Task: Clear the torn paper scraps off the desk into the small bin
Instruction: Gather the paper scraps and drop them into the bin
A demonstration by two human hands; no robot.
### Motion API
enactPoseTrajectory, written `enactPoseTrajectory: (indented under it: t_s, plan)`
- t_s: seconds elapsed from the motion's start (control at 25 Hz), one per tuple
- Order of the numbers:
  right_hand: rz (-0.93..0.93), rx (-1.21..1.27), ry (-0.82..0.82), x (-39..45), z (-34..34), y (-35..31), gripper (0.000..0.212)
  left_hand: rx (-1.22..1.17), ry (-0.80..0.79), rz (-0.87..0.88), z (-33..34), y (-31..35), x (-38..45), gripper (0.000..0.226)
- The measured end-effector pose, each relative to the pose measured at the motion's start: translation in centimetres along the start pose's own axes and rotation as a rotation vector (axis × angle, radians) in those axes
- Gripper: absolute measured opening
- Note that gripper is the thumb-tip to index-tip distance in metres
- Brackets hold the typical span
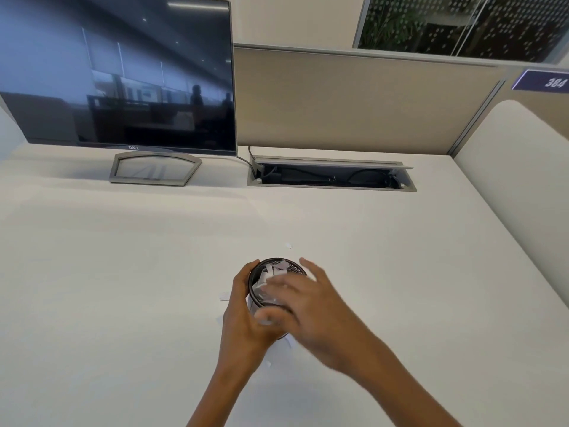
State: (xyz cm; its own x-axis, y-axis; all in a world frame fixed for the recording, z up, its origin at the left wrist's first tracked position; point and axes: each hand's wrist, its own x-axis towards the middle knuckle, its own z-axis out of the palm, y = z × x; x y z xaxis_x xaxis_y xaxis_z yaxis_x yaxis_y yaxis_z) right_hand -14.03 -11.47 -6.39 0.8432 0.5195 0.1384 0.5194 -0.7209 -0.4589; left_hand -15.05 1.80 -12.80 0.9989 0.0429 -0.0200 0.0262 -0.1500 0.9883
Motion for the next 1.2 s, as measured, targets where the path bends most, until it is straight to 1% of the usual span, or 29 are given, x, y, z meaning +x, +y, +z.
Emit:
enactPoseTrajectory:
  t_s: [0.04, 0.08, 0.12, 0.16, 0.24, 0.28, 0.32, 0.36, 0.4, 0.44, 0.48, 0.52, 0.56, 0.6, 0.64, 0.68, 0.72, 0.76, 0.8, 0.88, 0.92, 1.0, 1.04, 1.12, 1.16, 1.2]
  plan:
    - [0.014, -0.059, -0.112, -0.2, 0.9, -0.3, 0.053, 0.004, -0.001, -0.002, 0.0, 0.0, 0.0, 0.075]
    - [0.043, -0.107, -0.183, -0.3, 1.6, -0.4, 0.065, 0.009, -0.001, 0.000, 0.1, -0.1, 0.0, 0.072]
    - [0.068, -0.123, -0.206, -0.2, 2.0, -0.2, 0.070, 0.014, -0.001, 0.006, 0.2, -0.2, 0.0, 0.071]
    - [0.087, -0.087, -0.206, 0.0, 2.0, -0.1, 0.066, 0.018, -0.004, 0.011, 0.4, -0.2, 0.0, 0.072]
    - [0.106, 0.147, -0.149, 0.2, 1.4, 0.3, 0.047, 0.021, -0.012, 0.000, 0.6, -0.2, 0.1, 0.076]
    - [0.126, 0.294, -0.081, 0.2, 1.0, 0.7, 0.037, 0.016, -0.010, -0.008, 0.6, -0.2, 0.2, 0.079]
    - [0.149, 0.421, 0.048, 0.2, 0.6, 1.1, 0.026, 0.005, 0.002, -0.010, 0.5, -0.2, 0.3, 0.081]
    - [0.149, 0.495, 0.224, 0.1, 0.3, 1.9, 0.017, -0.004, 0.027, -0.005, 0.2, -0.3, 0.4, 0.084]
    - [0.163, 0.519, 0.392, -0.1, 0.1, 2.7, 0.010, -0.006, 0.054, 0.002, -0.2, -0.5, 0.5, 0.086]
    - [0.227, 0.526, 0.513, -0.3, 0.3, 3.6, 0.006, -0.003, 0.082, 0.008, -0.6, -0.7, 0.7, 0.087]
    - [0.344, 0.526, 0.575, -0.7, 0.8, 4.6, 0.004, 0.001, 0.110, 0.009, -1.0, -0.8, 0.8, 0.088]
    - [0.495, 0.506, 0.571, -1.1, 1.6, 5.8, 0.007, -0.001, 0.140, 0.003, -1.5, -0.9, 0.9, 0.089]
    - [0.662, 0.448, 0.493, -1.6, 2.7, 7.0, 0.016, -0.009, 0.170, -0.009, -1.9, -1.0, 1.0, 0.089]
    - [0.816, 0.351, 0.342, -2.2, 3.9, 8.0, 0.032, -0.018, 0.201, -0.023, -2.4, -1.1, 1.1, 0.090]
    - [0.922, 0.247, 0.158, -2.6, 5.2, 8.8, 0.051, -0.025, 0.229, -0.037, -2.8, -1.1, 1.2, 0.091]
    - [0.967, 0.188, 0.020, -2.7, 6.3, 9.3, 0.068, -0.027, 0.249, -0.049, -3.1, -1.1, 1.3, 0.092]
    - [0.972, 0.184, -0.038, -2.5, 7.1, 9.5, 0.078, -0.028, 0.260, -0.055, -3.3, -1.1, 1.4, 0.093]
    - [0.948, 0.217, -0.033, -1.8, 7.7, 9.8, 0.083, -0.027, 0.265, -0.058, -3.4, -1.1, 1.5, 0.094]
    - [0.919, 0.277, 0.013, -0.9, 8.1, 10.0, 0.084, -0.025, 0.267, -0.059, -3.5, -1.1, 1.6, 0.095]
    - [0.892, 0.438, 0.109, 1.4, 8.2, 10.5, 0.080, -0.022, 0.263, -0.062, -3.4, -1.0, 1.6, 0.096]
    - [0.871, 0.515, 0.130, 2.5, 8.1, 10.8, 0.076, -0.024, 0.259, -0.064, -3.3, -1.0, 1.6, 0.096]
    - [0.782, 0.601, 0.156, 4.6, 7.8, 11.6, 0.060, -0.028, 0.251, -0.067, -3.2, -1.0, 1.6, 0.094]
    - [0.736, 0.576, 0.186, 5.6, 7.6, 12.1, 0.048, -0.029, 0.251, -0.064, -3.2, -1.0, 1.6, 0.093]
    - [0.678, 0.411, 0.249, 7.1, 7.5, 13.2, 0.030, -0.032, 0.258, -0.058, -3.3, -1.1, 1.6, 0.092]
    - [0.655, 0.326, 0.245, 7.7, 7.5, 13.7, 0.028, -0.033, 0.262, -0.058, -3.3, -1.1, 1.6, 0.092]
    - [0.628, 0.260, 0.199, 8.0, 7.6, 14.1, 0.032, -0.032, 0.265, -0.058, -3.4, -1.2, 1.6, 0.091]
